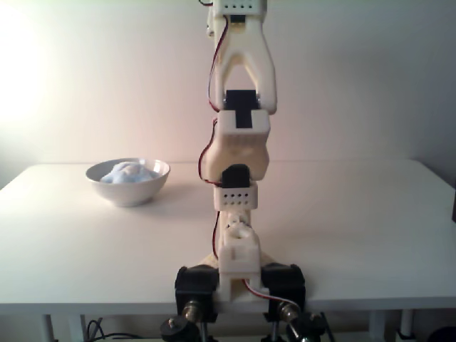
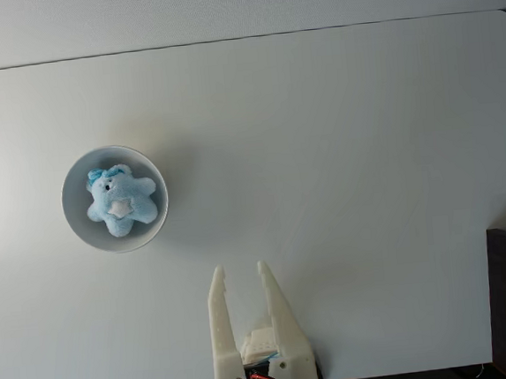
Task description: Grasp a skyblue doll and put it into the bowl.
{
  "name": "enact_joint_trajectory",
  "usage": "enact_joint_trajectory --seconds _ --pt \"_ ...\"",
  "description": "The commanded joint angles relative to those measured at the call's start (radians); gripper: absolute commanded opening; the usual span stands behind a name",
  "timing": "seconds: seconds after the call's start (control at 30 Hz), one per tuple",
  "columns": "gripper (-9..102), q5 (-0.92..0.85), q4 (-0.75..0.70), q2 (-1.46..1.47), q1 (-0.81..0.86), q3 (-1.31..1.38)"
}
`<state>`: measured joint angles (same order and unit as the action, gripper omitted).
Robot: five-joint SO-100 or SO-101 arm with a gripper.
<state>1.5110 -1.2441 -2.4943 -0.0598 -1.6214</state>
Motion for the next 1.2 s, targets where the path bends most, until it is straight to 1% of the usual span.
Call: enact_joint_trajectory --seconds 0.0,0.1,0.3,0.4,0.57,0.87,1.17 --pt "15 -0.005 0.005 -0.133 0.008 -0.170" --pt "15 -0.005 0.029 -0.250 0.008 -0.336" --pt "14 -0.006 0.195 -0.492 0.008 -0.670" --pt "11 0.003 0.235 -0.600 0.026 -0.807" --pt "7 0.006 0.238 -0.744 0.041 -0.968" --pt "7 0.006 0.238 -0.896 0.040 -1.178" --pt "7 0.005 0.233 -0.902 0.037 -1.258"
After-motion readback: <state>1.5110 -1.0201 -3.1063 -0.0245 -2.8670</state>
